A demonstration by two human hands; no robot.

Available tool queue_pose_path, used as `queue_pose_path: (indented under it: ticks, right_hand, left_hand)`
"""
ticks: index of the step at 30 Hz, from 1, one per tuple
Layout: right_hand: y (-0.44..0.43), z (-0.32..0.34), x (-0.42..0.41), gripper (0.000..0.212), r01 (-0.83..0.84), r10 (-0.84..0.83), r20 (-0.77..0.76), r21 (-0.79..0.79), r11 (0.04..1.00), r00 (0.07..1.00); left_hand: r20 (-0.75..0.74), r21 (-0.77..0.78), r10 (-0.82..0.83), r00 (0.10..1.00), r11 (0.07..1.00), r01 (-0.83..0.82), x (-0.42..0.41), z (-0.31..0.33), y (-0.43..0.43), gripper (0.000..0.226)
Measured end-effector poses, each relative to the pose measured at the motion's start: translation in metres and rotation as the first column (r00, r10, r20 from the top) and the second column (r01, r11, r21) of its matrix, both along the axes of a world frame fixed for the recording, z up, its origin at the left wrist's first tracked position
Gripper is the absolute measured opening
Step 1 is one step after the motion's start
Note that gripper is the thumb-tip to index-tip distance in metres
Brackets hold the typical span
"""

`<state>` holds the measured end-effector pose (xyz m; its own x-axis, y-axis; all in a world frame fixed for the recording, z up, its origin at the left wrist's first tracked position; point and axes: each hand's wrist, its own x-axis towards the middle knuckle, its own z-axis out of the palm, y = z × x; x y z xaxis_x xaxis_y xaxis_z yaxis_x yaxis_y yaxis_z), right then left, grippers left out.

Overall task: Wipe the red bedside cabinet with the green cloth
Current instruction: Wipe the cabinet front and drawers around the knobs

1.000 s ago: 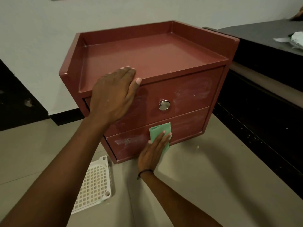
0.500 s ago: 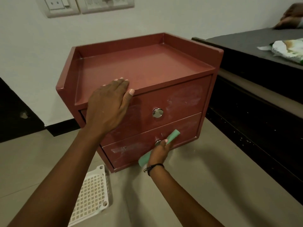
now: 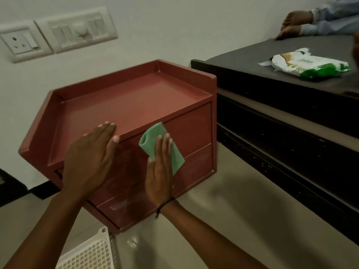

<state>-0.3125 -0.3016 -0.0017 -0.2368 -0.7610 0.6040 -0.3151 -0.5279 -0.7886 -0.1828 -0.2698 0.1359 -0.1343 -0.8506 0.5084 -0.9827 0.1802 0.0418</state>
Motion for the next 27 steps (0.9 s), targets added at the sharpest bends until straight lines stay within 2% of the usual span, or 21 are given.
queue_pose_path:
  ticks: [2, 5, 8, 11, 13, 15, 16, 17, 19, 21, 24, 27]
  right_hand:
    - [-0.005, -0.003, -0.007, 0.056, 0.046, -0.045, -0.050, 0.013, 0.999, 0.998]
    - [-0.045, 0.020, -0.040, 0.056, 0.226, -0.249, 0.157, 0.152, 0.962, 0.956]
    - [-0.079, 0.047, -0.071, 0.055, 0.231, -0.317, 0.335, 0.271, 0.934, 0.887]
    - [-0.067, 0.038, -0.060, 0.055, 0.228, -0.269, 0.239, 0.187, 0.956, 0.933]
    - [-0.039, 0.020, -0.043, 0.055, 0.131, -0.133, 0.064, 0.041, 0.991, 0.989]
    - [-0.019, -0.005, -0.041, 0.056, -0.006, 0.000, -0.165, -0.037, 0.999, 0.986]
    - [-0.018, -0.015, -0.048, 0.056, 0.003, -0.011, -0.223, -0.036, 0.999, 0.975]
    - [-0.025, -0.023, -0.059, 0.056, 0.082, -0.078, -0.216, 0.010, 0.997, 0.973]
    - [-0.046, -0.027, -0.085, 0.056, 0.274, -0.260, -0.093, 0.209, 0.939, 0.961]
    - [-0.064, -0.024, -0.102, 0.057, 0.304, -0.320, -0.002, 0.313, 0.900, 0.948]
    - [-0.059, -0.021, -0.080, 0.057, 0.238, -0.260, 0.059, 0.248, 0.939, 0.964]
    - [-0.022, -0.040, -0.037, 0.057, 0.109, -0.101, -0.061, 0.149, 0.983, 0.993]
  left_hand:
    - [-0.006, 0.003, -0.002, 1.000, 1.000, 0.002, 0.000, 0.000, 0.000, 0.063]
    - [-0.017, -0.002, -0.007, 1.000, 1.000, 0.007, -0.001, 0.000, 0.001, 0.063]
    - [-0.027, 0.003, 0.002, 1.000, 1.000, -0.002, 0.000, 0.001, 0.000, 0.063]
    - [-0.021, -0.002, 0.008, 1.000, 1.000, -0.008, -0.001, -0.001, 0.000, 0.063]
    - [-0.018, -0.005, 0.005, 1.000, 1.000, -0.005, -0.001, -0.001, 0.000, 0.063]
    - [-0.026, 0.000, 0.002, 1.000, 1.000, -0.002, 0.000, -0.002, 0.000, 0.063]
    - [-0.032, 0.004, -0.001, 0.999, 1.000, 0.001, 0.000, -0.001, -0.001, 0.064]
    - [-0.039, 0.006, -0.003, 0.999, 1.000, 0.003, 0.001, -0.001, -0.001, 0.065]
    - [-0.044, 0.008, -0.006, 0.999, 1.000, 0.006, 0.001, -0.001, 0.000, 0.066]
    - [-0.038, 0.000, -0.004, 0.999, 1.000, 0.004, -0.001, -0.001, 0.000, 0.065]
    - [-0.035, -0.007, 0.009, 0.999, 1.000, -0.009, -0.002, -0.001, 0.000, 0.066]
    - [-0.032, 0.005, 0.011, 0.999, 1.000, -0.011, 0.000, -0.003, -0.001, 0.068]
